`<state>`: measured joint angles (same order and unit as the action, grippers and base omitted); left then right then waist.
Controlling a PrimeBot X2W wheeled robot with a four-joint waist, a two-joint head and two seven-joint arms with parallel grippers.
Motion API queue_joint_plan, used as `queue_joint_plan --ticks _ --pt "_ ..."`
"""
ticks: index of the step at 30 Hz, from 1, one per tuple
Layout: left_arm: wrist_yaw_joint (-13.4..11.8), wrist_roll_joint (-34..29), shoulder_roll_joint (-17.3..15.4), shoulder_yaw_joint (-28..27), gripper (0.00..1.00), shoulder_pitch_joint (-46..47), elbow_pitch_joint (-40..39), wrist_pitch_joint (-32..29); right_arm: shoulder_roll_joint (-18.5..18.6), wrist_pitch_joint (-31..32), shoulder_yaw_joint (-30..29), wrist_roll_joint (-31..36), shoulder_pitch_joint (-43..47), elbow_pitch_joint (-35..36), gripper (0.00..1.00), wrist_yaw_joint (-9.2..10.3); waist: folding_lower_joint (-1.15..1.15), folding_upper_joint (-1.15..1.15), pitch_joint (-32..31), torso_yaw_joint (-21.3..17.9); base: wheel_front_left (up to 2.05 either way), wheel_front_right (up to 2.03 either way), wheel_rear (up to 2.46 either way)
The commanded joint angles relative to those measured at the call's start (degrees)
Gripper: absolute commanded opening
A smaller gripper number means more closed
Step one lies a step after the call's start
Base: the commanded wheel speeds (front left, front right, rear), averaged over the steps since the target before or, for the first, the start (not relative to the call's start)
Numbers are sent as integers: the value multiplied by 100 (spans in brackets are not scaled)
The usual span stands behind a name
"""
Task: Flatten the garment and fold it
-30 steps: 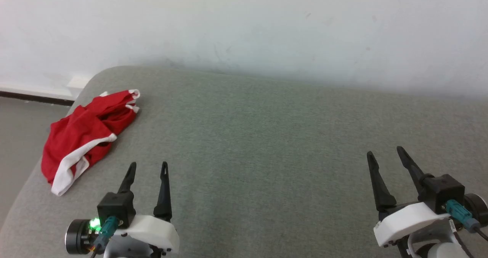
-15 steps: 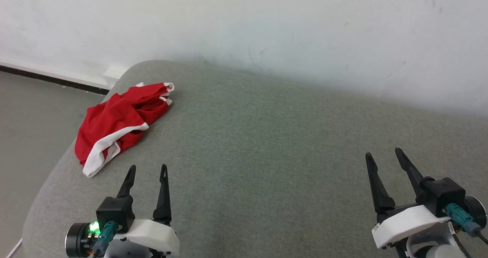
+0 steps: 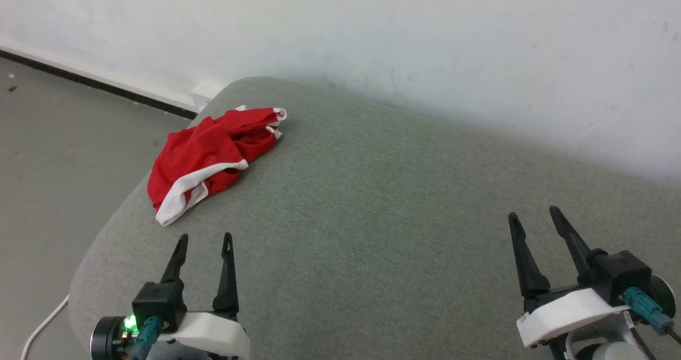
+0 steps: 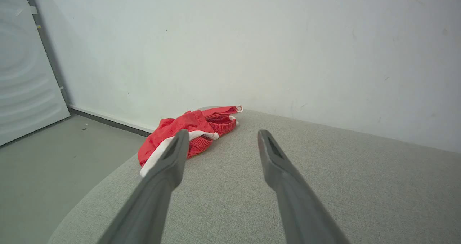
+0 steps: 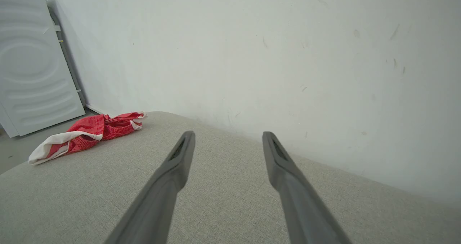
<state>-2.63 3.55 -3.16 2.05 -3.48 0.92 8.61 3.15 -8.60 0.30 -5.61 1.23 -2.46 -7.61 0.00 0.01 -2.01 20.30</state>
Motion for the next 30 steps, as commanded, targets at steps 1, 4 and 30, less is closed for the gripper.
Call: queue_joint_plan --ticks 1,4,30 --pt "-43 38 16 16 100 -74 -10 43 -15 -44 9 -42 30 -20 100 7 0 -1 -1 86 0 0 0" --pt "-53 50 17 19 100 -82 -17 78 -16 -80 24 -76 35 -34 100 7 0 -1 1 179 0 0 0" --pt "-138 167 23 161 100 -136 7 390 -22 -391 214 -256 72 -147 100 10 0 -1 -35 1099 0 0 0"
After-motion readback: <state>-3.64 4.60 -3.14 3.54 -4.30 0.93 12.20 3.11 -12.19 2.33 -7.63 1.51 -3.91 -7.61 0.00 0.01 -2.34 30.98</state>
